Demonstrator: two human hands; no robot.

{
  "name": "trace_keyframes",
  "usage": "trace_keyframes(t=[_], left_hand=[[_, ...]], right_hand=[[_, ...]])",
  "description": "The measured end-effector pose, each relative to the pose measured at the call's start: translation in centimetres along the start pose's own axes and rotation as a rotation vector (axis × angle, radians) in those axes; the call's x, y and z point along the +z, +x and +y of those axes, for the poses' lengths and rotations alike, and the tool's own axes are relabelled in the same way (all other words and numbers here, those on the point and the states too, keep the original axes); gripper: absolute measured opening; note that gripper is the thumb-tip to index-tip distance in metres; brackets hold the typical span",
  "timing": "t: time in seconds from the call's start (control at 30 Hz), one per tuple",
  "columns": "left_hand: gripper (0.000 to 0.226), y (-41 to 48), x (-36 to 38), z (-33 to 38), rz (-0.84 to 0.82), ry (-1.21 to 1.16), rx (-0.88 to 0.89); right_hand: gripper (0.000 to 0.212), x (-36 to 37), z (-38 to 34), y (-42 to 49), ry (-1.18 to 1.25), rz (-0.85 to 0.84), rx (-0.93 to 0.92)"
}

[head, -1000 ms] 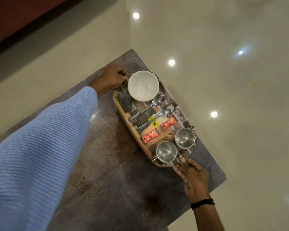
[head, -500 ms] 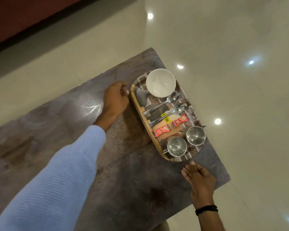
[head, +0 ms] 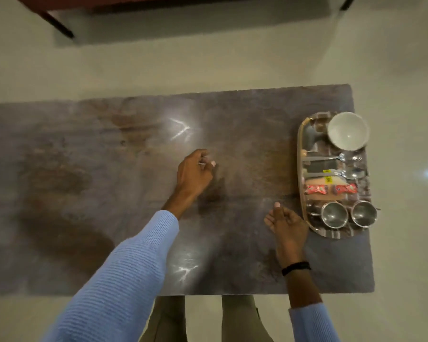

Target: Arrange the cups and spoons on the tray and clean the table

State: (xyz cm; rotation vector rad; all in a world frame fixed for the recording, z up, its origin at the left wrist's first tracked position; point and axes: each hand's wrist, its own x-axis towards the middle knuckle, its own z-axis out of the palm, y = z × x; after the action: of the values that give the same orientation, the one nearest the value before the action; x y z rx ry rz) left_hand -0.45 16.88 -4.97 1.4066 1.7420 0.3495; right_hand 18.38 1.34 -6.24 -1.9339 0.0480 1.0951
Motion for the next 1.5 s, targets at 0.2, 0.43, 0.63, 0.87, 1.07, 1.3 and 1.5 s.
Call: trace_keyframes(t=[0.2,0.43,0.63,0.87,1.07,1.3,1.5], left_hand=[[0.033,-2.5,-8.4,-7.3,0.124,-0.116,-0.101],[0.035,-6.4,-18.1,-15.3,0.237,-0.206,-0.204],[0.036,-10.1,-27.9,-21.8,0.312,-0.316,-0.317],[0.038,-12.6,-37.8,-28.1,0.443,-0.296,-0.443],[0.041,-12.1,-44.2,-33.5,0.582,-0.366,-0.561],[0.037,-9.2,-52.6,-40.8,0.758,-0.346,-0.615],[0.065,-4.6,-61.1,-47.4,0.929,-0.375,-0.585]], right_hand=[[0.024,7.6,-0.2,-4.3,-0.192,-0.100,-0.101],[0.034,16.9,2.2,-12.9,-0.468,-0.234,-0.262],[0.026,26.2,4.2,-22.4,-0.757,-0.352,-0.466],[0.057,36.1,6.0,-32.0,-1.031,-0.608,-0.639],[0.062,45.0,7.7,-36.2,-1.147,-0.818,-0.686],[0.061,56.5,11.2,-40.7,-1.130,-0.967,-0.712],[0.050,67.2,15.6,-45.4,-1.117,-1.009,-0.775]])
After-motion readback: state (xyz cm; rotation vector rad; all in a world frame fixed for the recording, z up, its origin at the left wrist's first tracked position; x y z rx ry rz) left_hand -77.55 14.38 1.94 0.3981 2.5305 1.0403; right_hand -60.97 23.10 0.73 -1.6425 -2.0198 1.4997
